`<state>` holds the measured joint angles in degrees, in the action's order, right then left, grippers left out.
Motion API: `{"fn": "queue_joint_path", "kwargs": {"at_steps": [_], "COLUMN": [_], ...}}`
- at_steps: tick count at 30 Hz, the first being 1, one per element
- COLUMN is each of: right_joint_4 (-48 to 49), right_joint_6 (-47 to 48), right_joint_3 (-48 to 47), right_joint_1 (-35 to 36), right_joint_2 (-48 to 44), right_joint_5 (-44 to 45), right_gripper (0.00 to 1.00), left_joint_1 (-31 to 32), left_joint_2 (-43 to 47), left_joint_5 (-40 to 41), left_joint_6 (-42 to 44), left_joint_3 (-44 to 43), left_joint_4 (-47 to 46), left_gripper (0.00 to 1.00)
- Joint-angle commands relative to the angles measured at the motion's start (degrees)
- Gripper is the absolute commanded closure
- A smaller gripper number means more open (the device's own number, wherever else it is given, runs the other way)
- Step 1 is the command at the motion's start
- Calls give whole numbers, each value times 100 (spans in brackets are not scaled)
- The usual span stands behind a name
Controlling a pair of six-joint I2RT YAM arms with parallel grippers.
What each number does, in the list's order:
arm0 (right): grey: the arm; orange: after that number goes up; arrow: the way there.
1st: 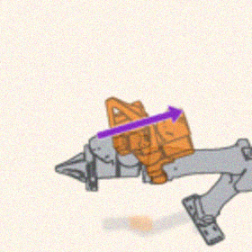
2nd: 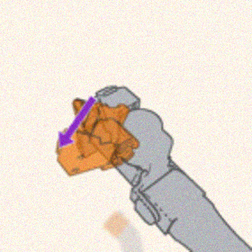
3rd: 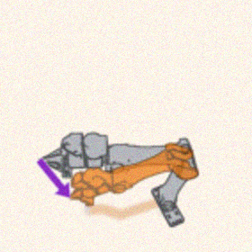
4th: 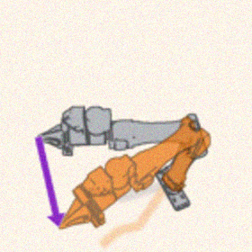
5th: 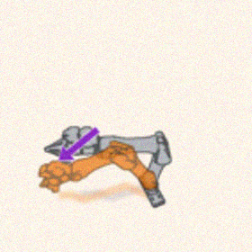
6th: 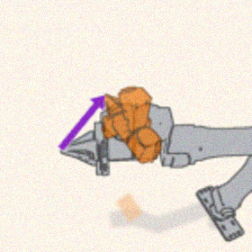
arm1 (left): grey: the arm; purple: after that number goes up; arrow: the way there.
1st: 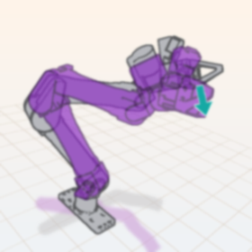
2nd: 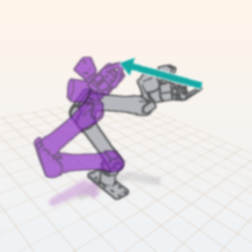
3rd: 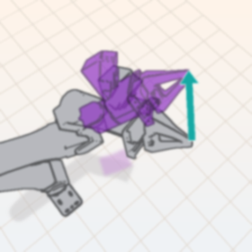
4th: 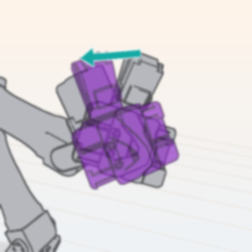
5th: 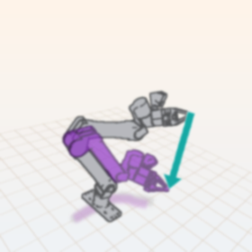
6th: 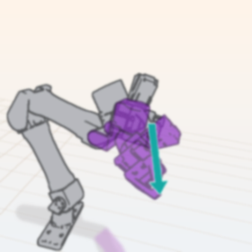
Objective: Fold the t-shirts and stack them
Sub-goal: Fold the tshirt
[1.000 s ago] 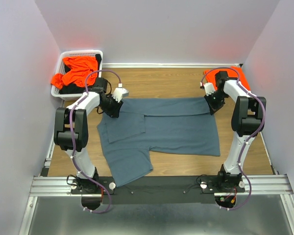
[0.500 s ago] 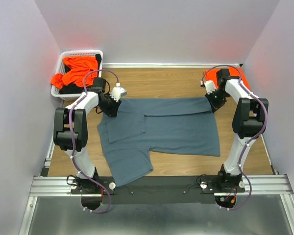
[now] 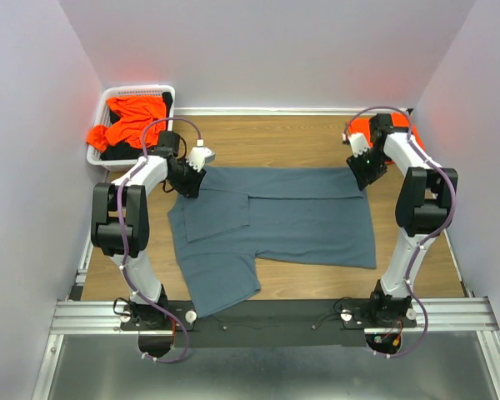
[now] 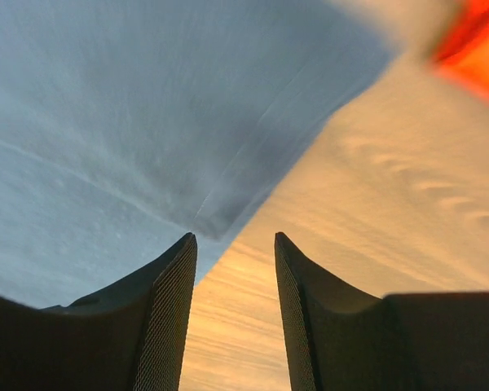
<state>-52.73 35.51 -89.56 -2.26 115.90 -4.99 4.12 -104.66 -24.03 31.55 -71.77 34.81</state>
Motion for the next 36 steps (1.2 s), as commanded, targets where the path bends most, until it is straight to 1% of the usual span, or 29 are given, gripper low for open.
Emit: {"fn": "queue_joint_path", "kwargs": {"at_steps": [1,3,4,8,10,14,20,23,24,25,28,29,31,32,33,34,36], "right_joint_4": [-167,-194,-194,-159,-71,87,289,351,351,342,351,342,316,290,168,106,-9], "right_joint_6": [-351,-413,-439,-509,-553,-624,-685,-712,-712,-729,-773,-791,-879,-887,-870,-835,-791], "right_joint_3": [-720,-782,-791,-704,-677,-826,-1335,-1827,-1959,-2299,-2785,-3091,-3313,-3444,-3472,-3446,-3148], "right_joint_1": [33,129,173,454,551,578,587,578,586,587,578,586,586,595,613,639,631], "right_joint_2": [-85,72,126,389,565,969,1583,1901,2154,2270,2621,2683,2675,2614,2518,2177,1720], "right_joint_5": [-414,-432,-424,-380,-327,-11,271,367,359,341,324,306,184,105,60,8,-238], "right_gripper": [50,54,58,67,70,71,72,71,71,71,65,59,54,49,47,42,28], "left_joint_1": [-34,-34,-34,-34,-34,-34,-43,-69,-87,-104,-175,-183,-183,-183,-183,-183,-183], "left_joint_2": [-28,-89,-133,-221,-265,-441,-845,-1170,-1275,-1528,-1968,-2023,-2050,-2015,-1936,-1692,-1357], "left_joint_5": [12,21,30,100,188,285,451,513,531,575,531,479,356,120,-12,-266,-496], "left_joint_6": [-158,-202,-237,-351,-386,-439,-588,-615,-632,-667,-720,-747,-729,-686,-668,-624,-422], "left_joint_3": [-232,-276,-285,-259,-232,-215,-276,-557,-827,-995,-1769,-1927,-2367,-2507,-2726,-2789,-2790], "left_joint_4": [-158,-185,-202,-299,-369,-396,-554,-598,-589,-537,-274,-238,-45,69,279,368,535], "left_gripper": [58,58,58,58,59,61,66,68,69,69,69,69,64,62,61,57,54]}}
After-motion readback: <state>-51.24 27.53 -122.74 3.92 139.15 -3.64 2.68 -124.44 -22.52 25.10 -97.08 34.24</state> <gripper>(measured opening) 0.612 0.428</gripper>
